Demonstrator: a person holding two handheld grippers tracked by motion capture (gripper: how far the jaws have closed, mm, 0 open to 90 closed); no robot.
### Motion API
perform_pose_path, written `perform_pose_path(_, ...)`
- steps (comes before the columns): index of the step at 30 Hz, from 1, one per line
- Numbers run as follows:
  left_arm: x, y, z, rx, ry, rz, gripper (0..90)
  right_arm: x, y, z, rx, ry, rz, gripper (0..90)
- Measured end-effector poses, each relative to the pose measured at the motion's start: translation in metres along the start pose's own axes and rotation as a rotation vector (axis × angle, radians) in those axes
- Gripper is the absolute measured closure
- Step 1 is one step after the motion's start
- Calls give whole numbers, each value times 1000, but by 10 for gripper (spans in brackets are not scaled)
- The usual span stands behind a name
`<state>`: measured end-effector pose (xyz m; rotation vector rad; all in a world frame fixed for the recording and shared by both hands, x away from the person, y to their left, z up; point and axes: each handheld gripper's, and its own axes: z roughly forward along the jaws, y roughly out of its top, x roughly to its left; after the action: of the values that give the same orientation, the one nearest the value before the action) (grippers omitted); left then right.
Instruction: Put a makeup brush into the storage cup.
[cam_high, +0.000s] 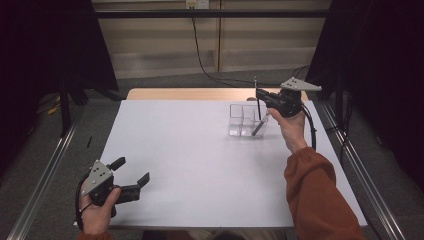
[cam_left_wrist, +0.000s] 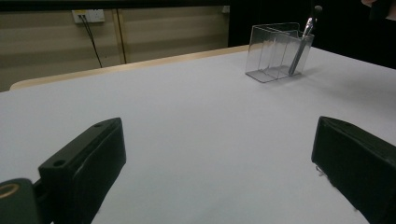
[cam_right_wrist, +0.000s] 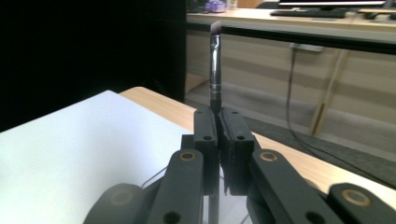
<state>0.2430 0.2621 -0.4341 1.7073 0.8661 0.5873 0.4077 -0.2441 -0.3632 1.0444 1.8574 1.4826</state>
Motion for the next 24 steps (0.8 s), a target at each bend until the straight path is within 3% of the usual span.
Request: perform_pose_path(24,0,0,-1,-3,-1,0,29,-12,-13,20,42,-33,18,856)
